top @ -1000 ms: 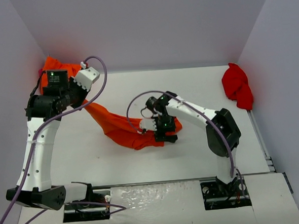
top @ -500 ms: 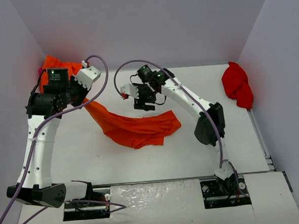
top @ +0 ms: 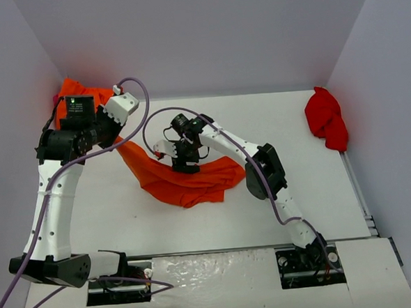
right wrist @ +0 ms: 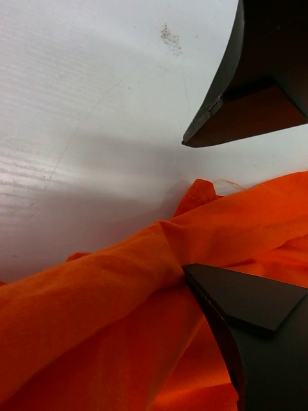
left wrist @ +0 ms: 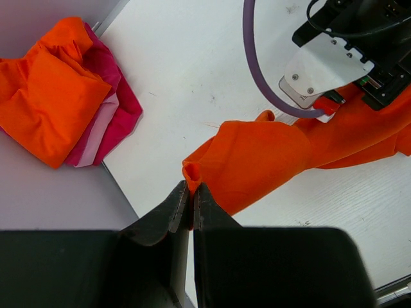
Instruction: Fold and stack the t-shirts
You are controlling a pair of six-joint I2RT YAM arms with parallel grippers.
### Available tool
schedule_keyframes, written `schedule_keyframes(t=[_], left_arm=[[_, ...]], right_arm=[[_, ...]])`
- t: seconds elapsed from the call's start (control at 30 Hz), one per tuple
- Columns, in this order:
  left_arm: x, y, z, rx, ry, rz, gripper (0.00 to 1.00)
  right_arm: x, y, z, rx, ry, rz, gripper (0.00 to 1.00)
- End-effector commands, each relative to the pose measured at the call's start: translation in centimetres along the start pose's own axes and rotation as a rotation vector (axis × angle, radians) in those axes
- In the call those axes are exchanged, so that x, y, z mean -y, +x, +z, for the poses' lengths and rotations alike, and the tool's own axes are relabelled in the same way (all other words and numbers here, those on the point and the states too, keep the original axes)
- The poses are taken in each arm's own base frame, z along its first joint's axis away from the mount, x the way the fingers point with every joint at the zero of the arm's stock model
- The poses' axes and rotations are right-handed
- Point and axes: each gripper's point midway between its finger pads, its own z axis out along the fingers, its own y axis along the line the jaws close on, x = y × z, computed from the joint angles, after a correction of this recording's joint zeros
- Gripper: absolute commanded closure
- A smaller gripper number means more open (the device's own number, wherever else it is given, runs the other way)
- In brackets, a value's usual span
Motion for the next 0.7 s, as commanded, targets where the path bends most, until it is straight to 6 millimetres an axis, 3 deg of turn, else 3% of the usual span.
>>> schedule_keyframes(t=[0.0, 0.13, 0.3, 0.47, 0.67], left_arm=[[-1.5, -2.2, -1.4, 0.084, -0.062, 0.008, 1.0], [-1.4, -1.9, -1.4, 0.078, -0.058, 0.012, 1.0], [-1.3, -1.5, -1.0, 0.068, -0.054, 0.016, 1.0], [-1.3, -1.8, -0.8, 0.075, -0.048, 0.015, 1.0], [-1.3, -1.9, -0.6, 0.074, -0.045, 0.015, 1.0]], right_arm=[[-0.5, -1.2, -3.3, 0.015, 0.028, -0.018, 0.29], [1.0, 0.8, -5.8, -0.039, 0.108, 0.011, 0.28], [4.3, 7.5, -8.8, -0.074, 0.173, 0.165, 0.28], [5.3, 13.7, -9.2, -0.112, 0.172, 0.297, 0.27], [6.1, 17.3, -8.7, -0.126, 0.173, 0.366, 0.26]])
